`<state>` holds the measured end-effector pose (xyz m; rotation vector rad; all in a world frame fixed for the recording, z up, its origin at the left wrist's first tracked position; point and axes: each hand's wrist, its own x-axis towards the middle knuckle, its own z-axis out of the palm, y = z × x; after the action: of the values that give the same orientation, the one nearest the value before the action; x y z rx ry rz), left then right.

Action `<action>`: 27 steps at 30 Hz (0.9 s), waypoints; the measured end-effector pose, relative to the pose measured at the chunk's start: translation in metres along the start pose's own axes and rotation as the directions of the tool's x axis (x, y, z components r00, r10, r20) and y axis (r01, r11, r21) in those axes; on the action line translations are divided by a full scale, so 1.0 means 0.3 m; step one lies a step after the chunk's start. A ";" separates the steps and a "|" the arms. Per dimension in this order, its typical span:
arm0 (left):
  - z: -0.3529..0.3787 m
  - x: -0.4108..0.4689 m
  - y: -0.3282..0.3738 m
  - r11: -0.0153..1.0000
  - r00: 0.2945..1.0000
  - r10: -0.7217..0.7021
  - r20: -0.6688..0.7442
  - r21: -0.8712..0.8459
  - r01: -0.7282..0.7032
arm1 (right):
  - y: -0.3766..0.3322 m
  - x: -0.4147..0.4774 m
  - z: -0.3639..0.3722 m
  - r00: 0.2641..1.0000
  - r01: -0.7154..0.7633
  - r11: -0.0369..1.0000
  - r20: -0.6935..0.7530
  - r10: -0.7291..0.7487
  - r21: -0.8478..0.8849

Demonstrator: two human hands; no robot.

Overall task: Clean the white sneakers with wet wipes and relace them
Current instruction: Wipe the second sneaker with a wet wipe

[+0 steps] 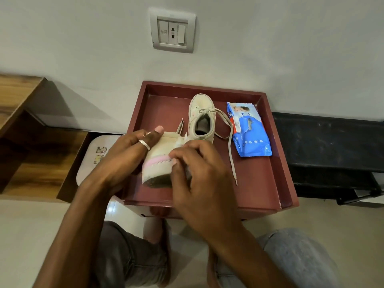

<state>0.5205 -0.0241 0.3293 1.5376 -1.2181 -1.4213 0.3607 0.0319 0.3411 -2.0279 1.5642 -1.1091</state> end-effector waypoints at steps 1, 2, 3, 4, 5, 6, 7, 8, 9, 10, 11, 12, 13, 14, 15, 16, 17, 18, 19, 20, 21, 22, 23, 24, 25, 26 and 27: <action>-0.008 -0.016 0.016 1.000 1.000 0.019 0.010 0.008 -0.019 | -0.012 0.007 -0.020 1.000 -0.022 0.999 0.008 0.021 0.037; -0.012 -0.031 0.030 0.999 0.999 0.033 0.015 0.032 -0.034 | -0.028 0.011 -0.041 0.998 -0.054 0.997 0.044 0.052 0.056; -0.011 -0.047 0.046 0.997 0.999 0.042 0.014 0.063 -0.043 | -0.045 0.012 -0.059 0.991 -0.088 0.995 0.101 0.083 0.045; -0.006 -0.061 0.059 0.994 0.999 0.049 0.013 0.101 -0.050 | -0.063 0.012 -0.074 0.982 -0.100 0.995 0.157 0.101 -0.018; 0.002 -0.074 0.072 0.988 0.998 0.057 0.012 0.141 -0.058 | -0.076 0.009 -0.085 0.974 -0.083 0.990 0.200 0.105 -0.116; 0.012 -0.081 0.082 0.982 0.998 0.069 0.013 0.176 -0.070 | -0.083 0.005 -0.091 0.971 -0.045 0.974 0.221 0.095 -0.221; 0.024 -0.086 0.094 0.977 0.996 0.083 0.011 0.197 -0.084 | -0.085 0.003 -0.093 0.972 -0.009 0.952 0.221 0.080 -0.306; 0.033 -0.088 0.099 0.972 0.995 0.100 0.013 0.214 -0.101 | -0.079 0.005 -0.096 0.977 0.011 0.933 0.204 0.067 -0.359; 0.044 -0.090 0.107 0.968 0.994 0.112 0.006 0.224 -0.111 | -0.067 0.010 -0.101 0.982 0.017 0.926 0.180 0.055 -0.377; 0.051 -0.092 0.114 0.968 0.991 0.135 0.002 0.212 -0.132 | -0.049 0.018 -0.110 0.986 0.013 0.932 0.157 0.047 -0.362; 0.055 -0.094 0.121 0.972 0.987 0.159 -0.003 0.175 -0.156 | -0.026 0.030 -0.124 0.989 0.000 0.947 0.137 0.047 -0.322; 0.051 -0.091 0.120 0.974 0.983 0.186 0.003 0.132 -0.184 | 0.001 0.044 -0.141 0.992 -0.019 0.963 0.115 0.052 -0.268; 0.047 -0.091 0.120 0.968 0.975 0.222 0.020 0.116 -0.223 | 0.032 0.059 -0.160 0.994 -0.040 0.977 0.089 0.059 -0.207; 0.035 -0.082 0.107 0.951 0.963 0.264 0.058 0.151 -0.270 | 0.066 0.073 -0.178 0.996 -0.064 0.988 0.060 0.073 -0.144; 0.026 -0.072 0.089 0.931 0.957 0.268 0.111 0.227 -0.287 | 0.100 0.084 -0.194 0.995 -0.092 0.993 0.032 0.094 -0.080; 0.021 -0.060 0.064 0.906 0.956 0.240 0.167 0.314 -0.282 | 0.133 0.090 -0.206 0.992 -0.129 0.991 0.007 0.129 -0.015; 0.020 -0.046 0.030 0.886 0.956 0.203 0.213 0.375 -0.272 | 0.163 0.094 -0.219 0.984 -0.178 0.982 -0.008 0.179 0.056; 0.028 -0.029 -0.008 0.871 0.955 0.162 0.248 0.418 -0.256 | 0.189 0.095 -0.231 0.972 -0.233 0.963 -0.009 0.237 0.135; 0.042 -0.012 -0.043 0.852 0.955 0.118 0.274 0.465 -0.238 | 0.212 0.096 -0.242 0.956 -0.285 0.929 0.006 0.292 0.236; 0.055 0.005 -0.076 0.824 0.952 0.080 0.296 0.518 -0.231 | 0.236 0.097 -0.251 0.940 -0.331 0.875 0.036 0.341 0.353; 0.063 0.022 -0.105 0.794 0.949 0.041 0.312 0.566 -0.220 | 0.258 0.099 -0.257 0.921 -0.371 0.797 0.078 0.382 0.477; 0.063 0.036 -0.123 0.779 0.945 0.004 0.327 0.591 -0.208 | 0.280 0.100 -0.257 0.900 -0.408 0.707 0.125 0.417 0.578; 0.055 0.050 -0.137 0.791 0.938 -0.017 0.346 0.579 -0.199 | 0.302 0.099 -0.253 0.880 -0.439 0.628 0.165 0.446 0.642; 0.039 0.064 -0.149 0.822 0.929 -0.032 0.368 0.538 -0.185 | 0.323 0.098 -0.246 0.862 -0.461 0.575 0.189 0.469 0.676; 0.023 0.072 -0.151 0.859 0.918 -0.047 0.394 0.485 -0.164 | 0.344 0.096 -0.239 0.848 -0.475 0.536 0.200 0.491 0.698; 0.007 0.075 -0.150 0.890 0.908 -0.067 0.414 0.436 -0.133 | 0.362 0.095 -0.233 0.836 -0.484 0.501 0.209 0.507 0.717; -0.008 0.075 -0.148 0.912 0.899 -0.087 0.429 0.397 -0.101 | 0.382 0.094 -0.229 0.827 -0.489 0.469 0.221 0.517 0.736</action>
<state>0.5294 -0.0318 0.2810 1.5134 -1.8963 -1.6374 0.2364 -0.0196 0.3168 -0.8744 1.2260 -1.2494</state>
